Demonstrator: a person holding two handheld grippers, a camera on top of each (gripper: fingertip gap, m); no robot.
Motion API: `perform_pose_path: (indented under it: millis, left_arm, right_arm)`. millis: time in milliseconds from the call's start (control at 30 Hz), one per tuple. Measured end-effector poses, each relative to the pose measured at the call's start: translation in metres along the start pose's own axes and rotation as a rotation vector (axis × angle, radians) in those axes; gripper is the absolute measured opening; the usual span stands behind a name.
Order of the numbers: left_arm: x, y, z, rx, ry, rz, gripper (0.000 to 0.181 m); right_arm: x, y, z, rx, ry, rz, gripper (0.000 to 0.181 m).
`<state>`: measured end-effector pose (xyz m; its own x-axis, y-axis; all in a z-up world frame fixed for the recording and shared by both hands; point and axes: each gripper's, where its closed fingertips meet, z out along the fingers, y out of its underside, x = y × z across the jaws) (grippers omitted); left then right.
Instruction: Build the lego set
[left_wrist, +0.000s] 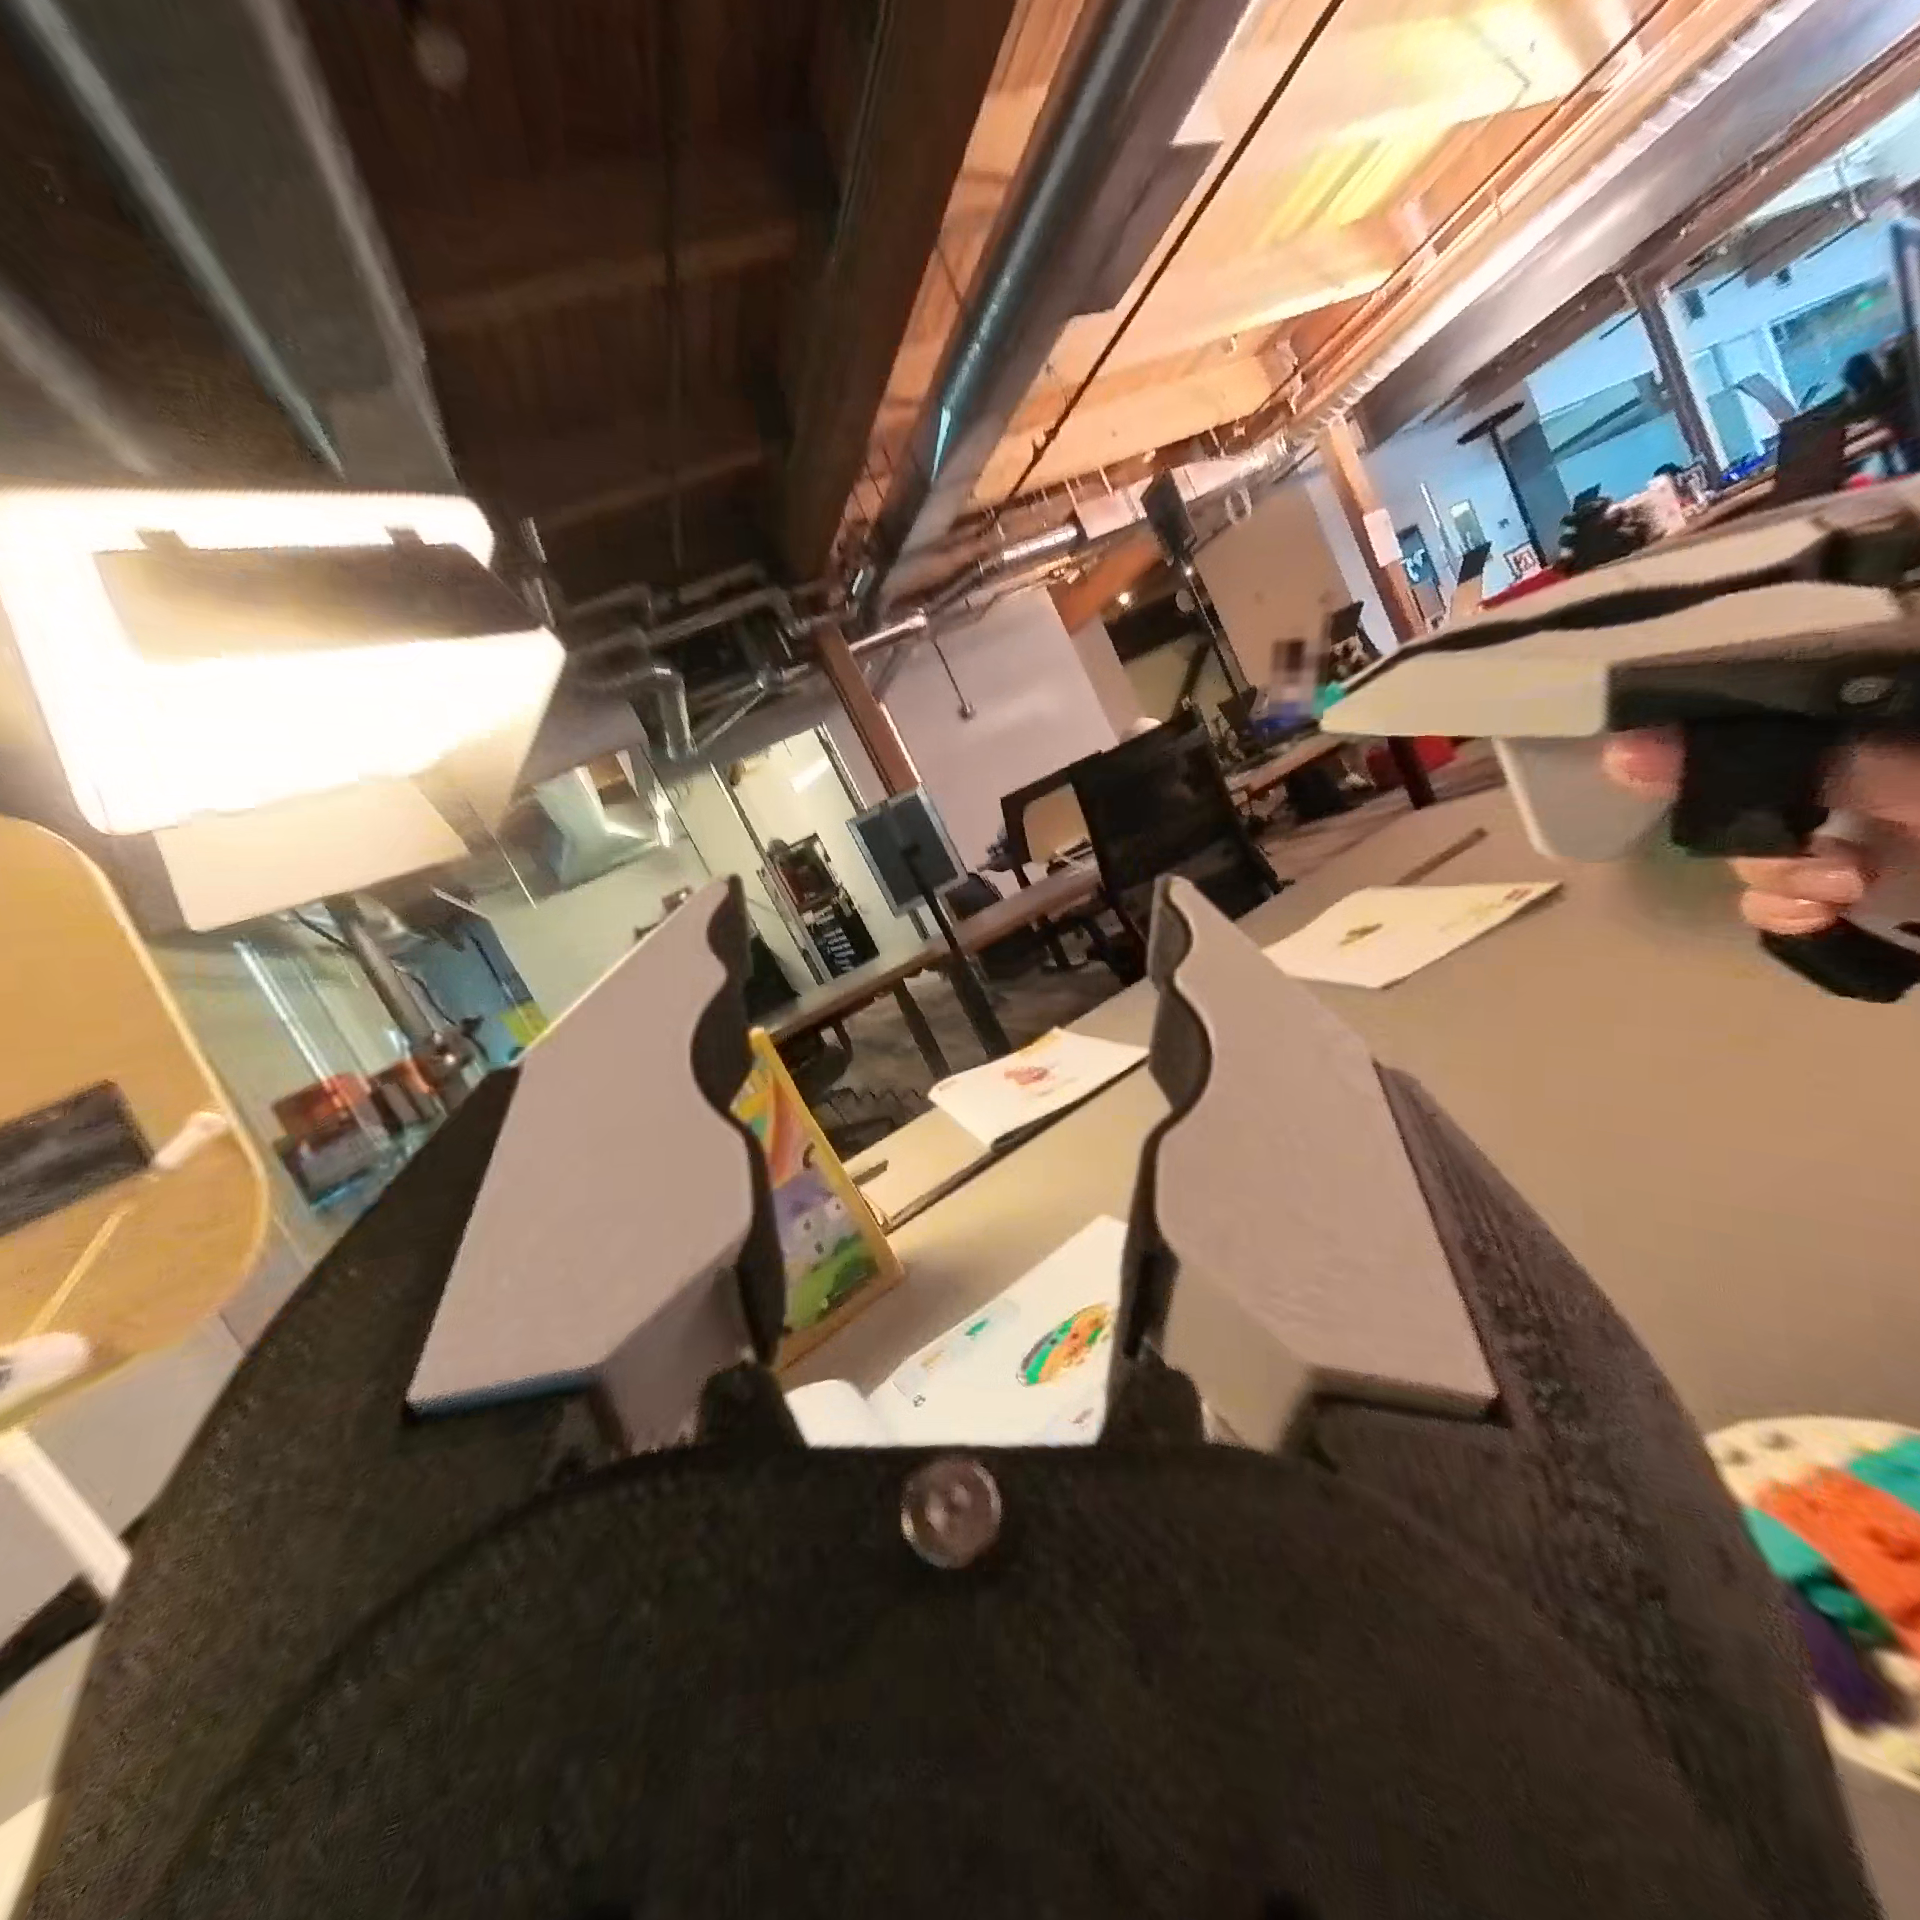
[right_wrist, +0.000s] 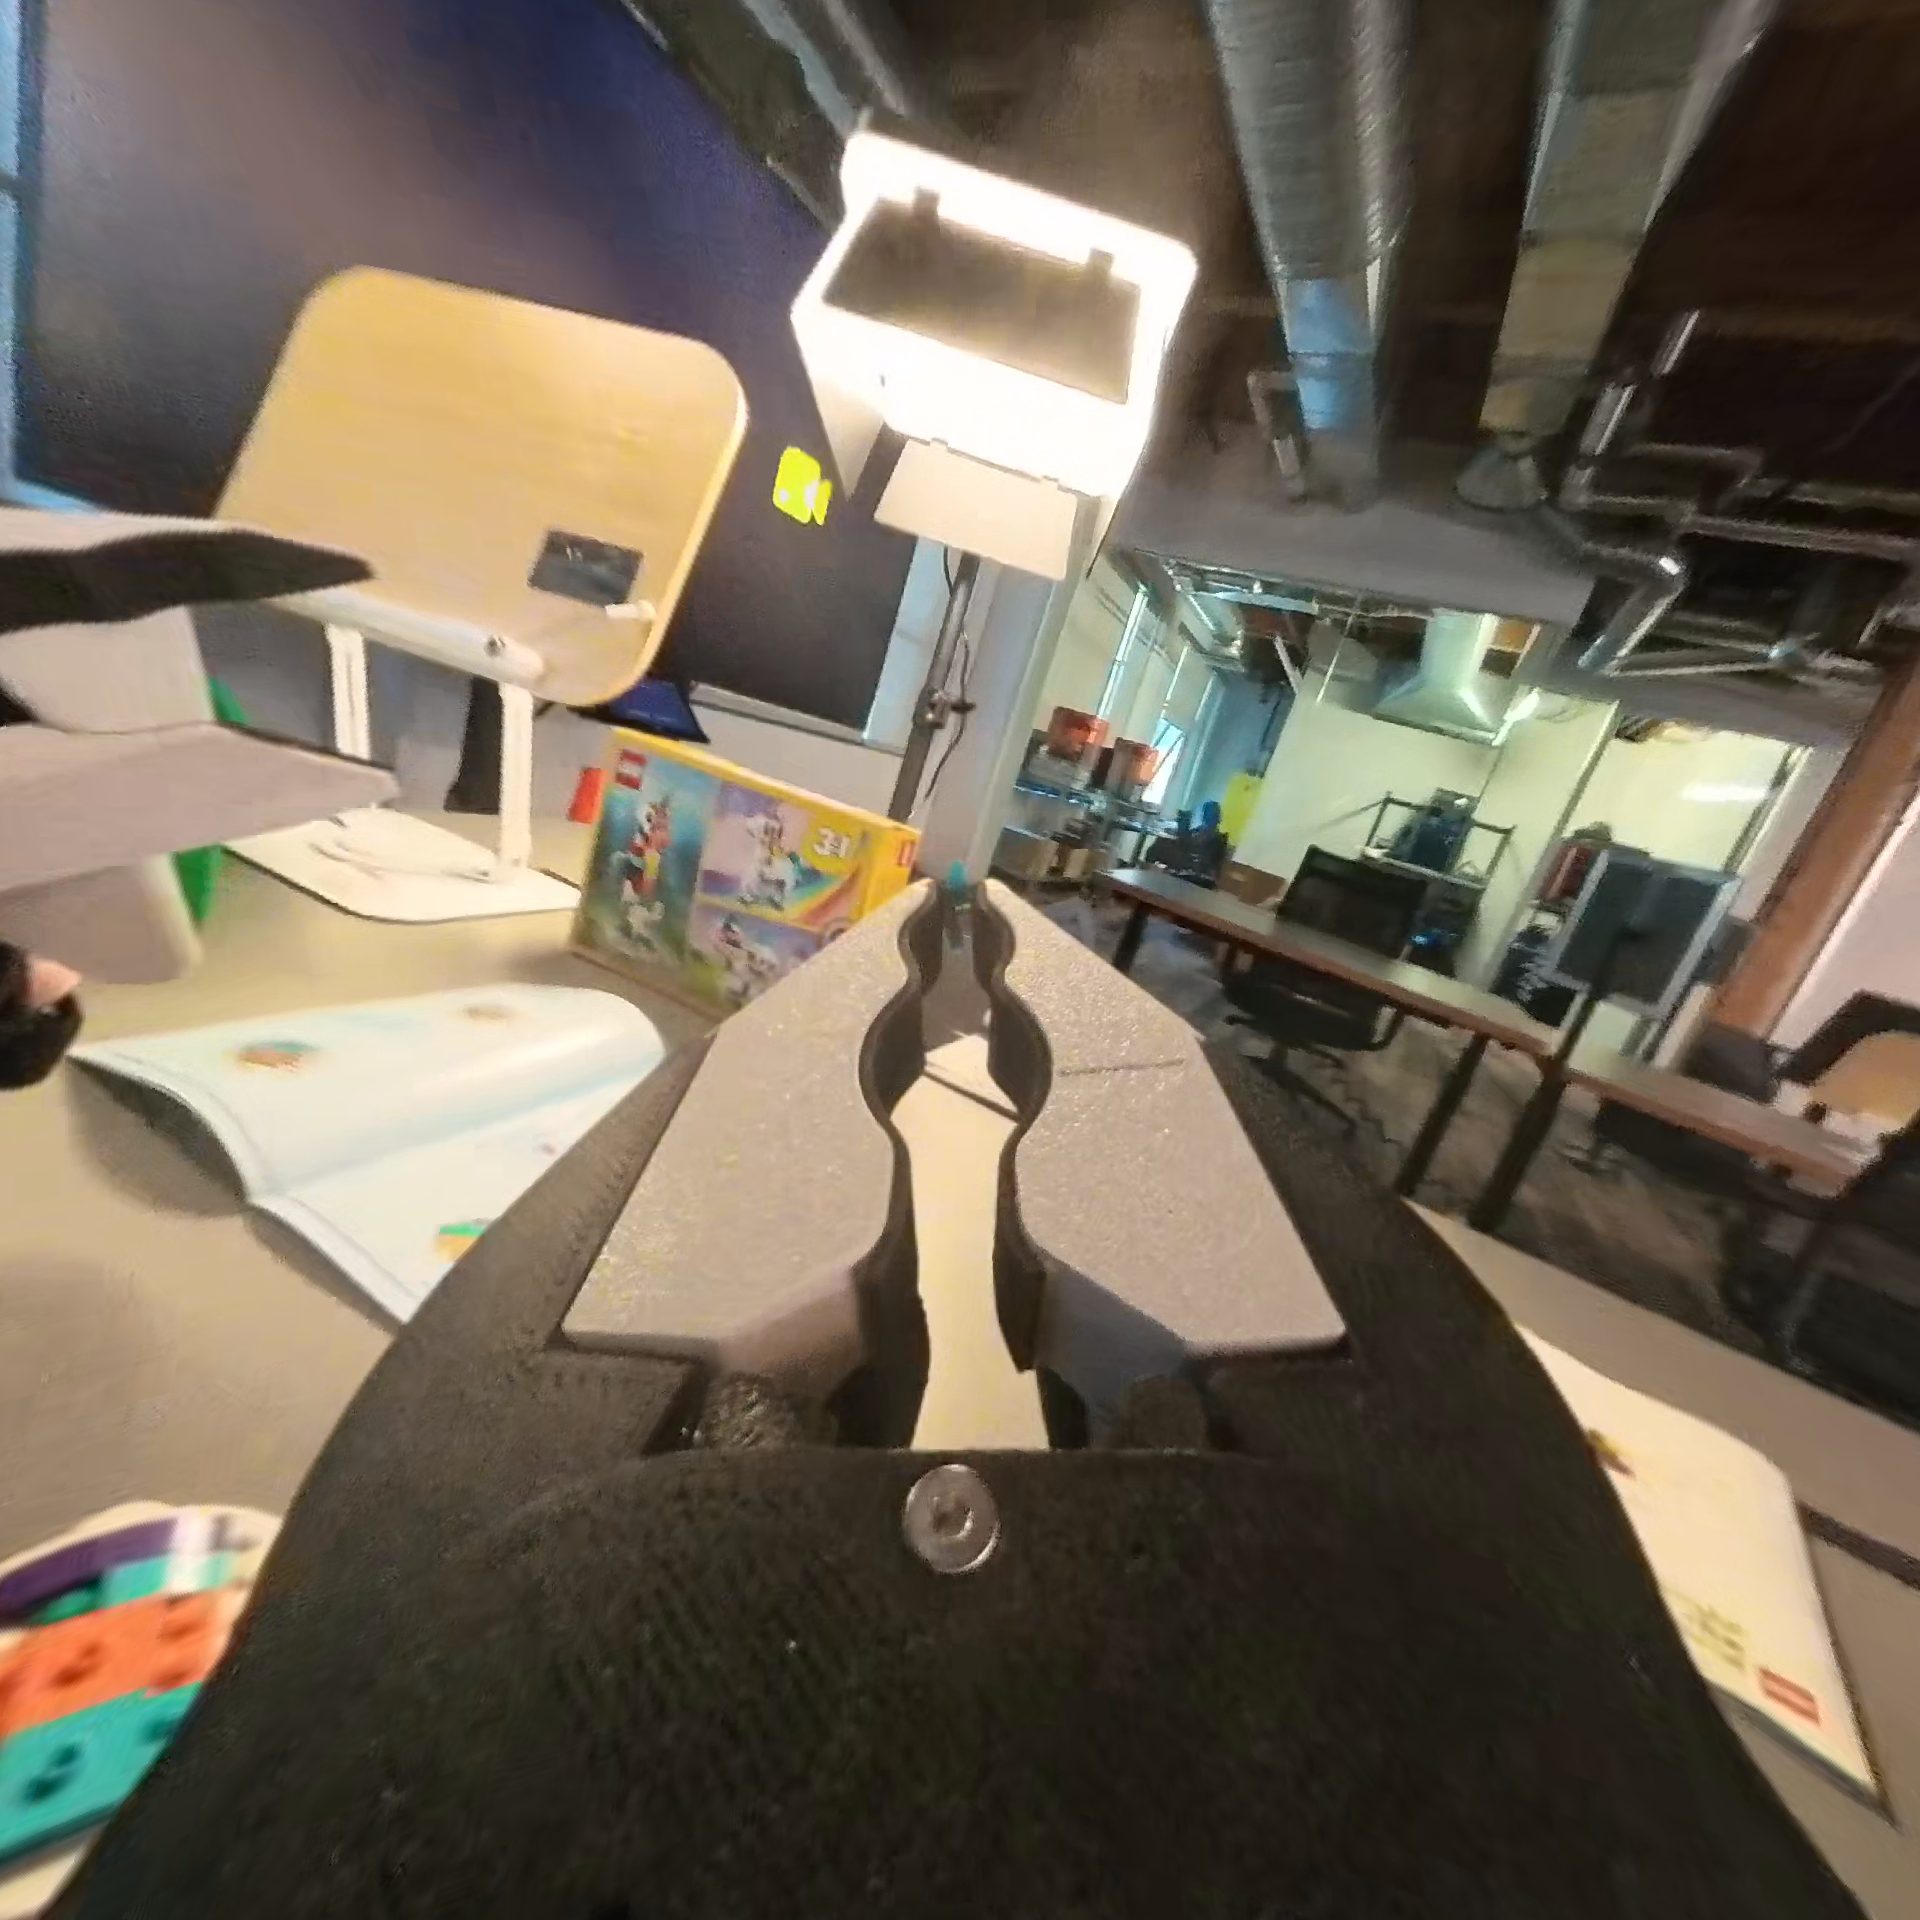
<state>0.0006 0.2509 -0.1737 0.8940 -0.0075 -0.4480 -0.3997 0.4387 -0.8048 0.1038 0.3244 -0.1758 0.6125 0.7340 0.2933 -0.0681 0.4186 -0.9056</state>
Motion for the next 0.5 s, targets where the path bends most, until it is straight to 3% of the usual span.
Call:
perform_pose_path:
  millis: [200, 500]
  left_arm:
    - [-0.011, 0.038, 0.016, -0.062, -0.038, -0.133, 0.094]
    - [-0.001, 0.039, 0.001, -0.080, 0.032, -0.219, 0.094]
  right_arm:
    - [0.007, 0.029, 0.016, -0.015, 0.004, -0.053, 0.003]
    - [-0.016, 0.035, 0.002, -0.037, -0.085, -0.037, 0.003]
